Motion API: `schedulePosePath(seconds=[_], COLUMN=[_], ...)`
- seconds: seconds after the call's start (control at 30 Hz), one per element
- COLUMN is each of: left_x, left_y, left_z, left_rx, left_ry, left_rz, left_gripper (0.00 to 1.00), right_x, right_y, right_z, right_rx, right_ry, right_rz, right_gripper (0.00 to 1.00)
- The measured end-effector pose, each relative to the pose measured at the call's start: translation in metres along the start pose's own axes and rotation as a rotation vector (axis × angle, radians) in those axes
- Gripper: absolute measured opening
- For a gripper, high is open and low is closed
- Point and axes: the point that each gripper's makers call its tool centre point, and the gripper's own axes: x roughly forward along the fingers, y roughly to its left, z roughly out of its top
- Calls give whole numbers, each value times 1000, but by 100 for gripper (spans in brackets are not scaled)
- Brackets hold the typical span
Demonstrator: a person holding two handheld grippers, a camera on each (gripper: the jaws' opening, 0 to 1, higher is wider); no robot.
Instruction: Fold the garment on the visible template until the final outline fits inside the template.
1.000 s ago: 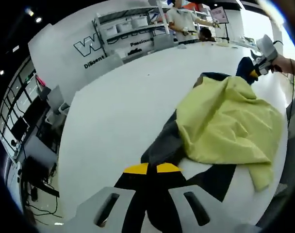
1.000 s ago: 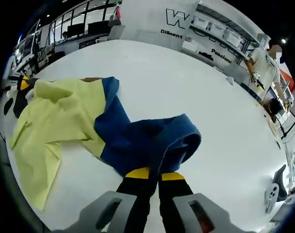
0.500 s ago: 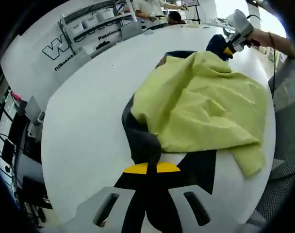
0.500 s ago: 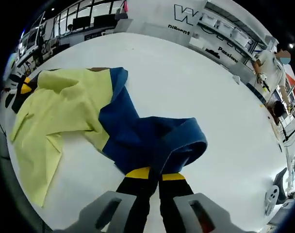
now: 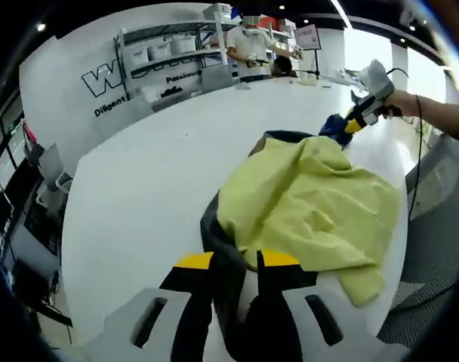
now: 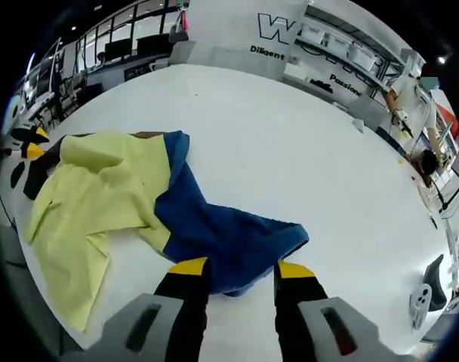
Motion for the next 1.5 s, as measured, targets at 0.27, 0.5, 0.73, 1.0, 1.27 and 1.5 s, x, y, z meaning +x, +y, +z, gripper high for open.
schedulePosePath(seconds=[0.27, 0.5, 0.73, 1.0, 1.27, 1.5], left_x=[2, 22, 40, 71, 106, 123], left_y=[28, 41, 39, 38, 28, 19], left_z=[27, 47, 64, 61, 45, 36], left_rx=[-58, -26, 15, 10, 3, -6], left_ry=[-51, -36, -41, -11, 45, 84], left_rz=[62, 56, 15, -40, -106, -145], left_gripper=[21, 23, 26, 30, 31, 28], right_x=[-10, 0, 9, 24, 50, 73], right_y=[2, 16, 29, 44, 61, 77], right_z=[42, 66, 92, 108, 117, 128], right_rx=[9, -17, -86, -114, -118, -152], right_ry=[-137, -186, -233, -240, -225, -232], right_rz=[-6, 37, 97, 145, 215, 280], right_gripper=[39, 41, 41, 41, 40, 40])
